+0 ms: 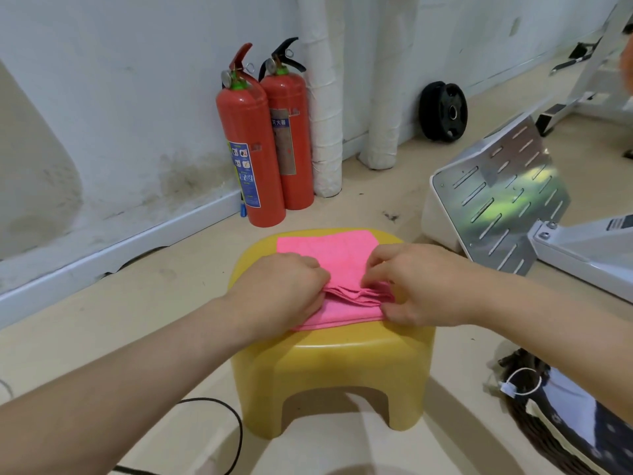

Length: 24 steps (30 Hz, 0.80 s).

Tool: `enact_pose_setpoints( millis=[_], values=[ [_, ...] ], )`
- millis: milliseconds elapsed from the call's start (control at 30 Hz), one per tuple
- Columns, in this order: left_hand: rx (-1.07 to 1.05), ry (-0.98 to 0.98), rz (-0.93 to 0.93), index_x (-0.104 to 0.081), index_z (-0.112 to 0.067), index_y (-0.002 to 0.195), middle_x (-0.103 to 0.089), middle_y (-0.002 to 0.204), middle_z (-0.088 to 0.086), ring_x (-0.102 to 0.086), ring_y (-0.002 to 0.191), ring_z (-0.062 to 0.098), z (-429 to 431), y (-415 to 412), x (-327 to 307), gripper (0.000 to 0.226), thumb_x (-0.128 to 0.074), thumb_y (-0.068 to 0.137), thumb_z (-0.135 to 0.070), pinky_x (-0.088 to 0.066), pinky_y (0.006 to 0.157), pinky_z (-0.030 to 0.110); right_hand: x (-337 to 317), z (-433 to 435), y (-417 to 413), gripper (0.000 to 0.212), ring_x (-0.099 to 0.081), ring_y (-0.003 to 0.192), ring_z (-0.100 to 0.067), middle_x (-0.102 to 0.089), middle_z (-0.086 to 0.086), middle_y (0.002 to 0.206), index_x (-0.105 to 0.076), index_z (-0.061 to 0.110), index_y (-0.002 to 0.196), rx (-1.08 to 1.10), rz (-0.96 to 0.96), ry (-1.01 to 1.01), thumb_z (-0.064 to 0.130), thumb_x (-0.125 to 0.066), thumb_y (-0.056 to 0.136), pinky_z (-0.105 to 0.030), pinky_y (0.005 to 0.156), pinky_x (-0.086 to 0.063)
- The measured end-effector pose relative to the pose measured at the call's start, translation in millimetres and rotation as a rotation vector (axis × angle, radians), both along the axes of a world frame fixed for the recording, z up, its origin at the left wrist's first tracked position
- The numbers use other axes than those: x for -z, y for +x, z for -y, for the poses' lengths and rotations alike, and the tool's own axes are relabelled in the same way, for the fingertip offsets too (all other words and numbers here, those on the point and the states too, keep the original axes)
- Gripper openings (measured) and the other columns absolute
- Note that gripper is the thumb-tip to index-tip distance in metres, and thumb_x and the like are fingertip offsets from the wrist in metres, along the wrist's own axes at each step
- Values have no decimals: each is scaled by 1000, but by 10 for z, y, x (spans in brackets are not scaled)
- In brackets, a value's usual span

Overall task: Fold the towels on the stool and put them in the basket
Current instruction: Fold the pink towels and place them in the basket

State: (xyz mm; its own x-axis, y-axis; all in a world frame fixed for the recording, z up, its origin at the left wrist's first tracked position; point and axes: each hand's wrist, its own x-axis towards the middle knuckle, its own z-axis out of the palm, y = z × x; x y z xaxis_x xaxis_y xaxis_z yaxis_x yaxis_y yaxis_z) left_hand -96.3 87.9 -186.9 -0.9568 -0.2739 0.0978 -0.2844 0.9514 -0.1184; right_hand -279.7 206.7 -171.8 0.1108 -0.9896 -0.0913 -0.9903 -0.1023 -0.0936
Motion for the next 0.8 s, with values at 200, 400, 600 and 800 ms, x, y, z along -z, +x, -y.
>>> enact_pose_setpoints(
  millis=[200,400,600,800],
  values=[
    [107,-114,-27,-66,-17,85,-57,79,1,-53,71,24,-50,118,78,14,-55,76,-16,-48,44,35,20,1,19,16,-57,87,-24,-59,3,84,-63,22,89,-86,-191,-134,29,-52,79,-39,67,-49],
    [-27,183,129,-46,-28,131,-53,105,0,-51,97,23,-14,92,46,48,-49,84,-14,-46,84,40,33,-2,92,20,-54,97,-22,-54,4,92,-57,25,97,-76,-278,-89,32,-53,79,-36,72,-36],
    [27,60,211,-44,-19,129,-47,119,2,-43,108,23,-102,124,34,55,-44,83,-49,-44,92,40,44,16,194,52,-48,111,-21,-45,0,124,-53,22,111,-74,-57,-46,59,-50,75,-37,91,-45],
    [-68,36,108,-46,-16,125,-52,112,3,-49,100,23,-83,82,150,47,-52,78,-22,-48,84,37,233,35,379,61,-50,119,-34,-53,-13,128,-41,9,136,-26,-186,-23,50,-33,91,-43,103,-41]
  ],
)
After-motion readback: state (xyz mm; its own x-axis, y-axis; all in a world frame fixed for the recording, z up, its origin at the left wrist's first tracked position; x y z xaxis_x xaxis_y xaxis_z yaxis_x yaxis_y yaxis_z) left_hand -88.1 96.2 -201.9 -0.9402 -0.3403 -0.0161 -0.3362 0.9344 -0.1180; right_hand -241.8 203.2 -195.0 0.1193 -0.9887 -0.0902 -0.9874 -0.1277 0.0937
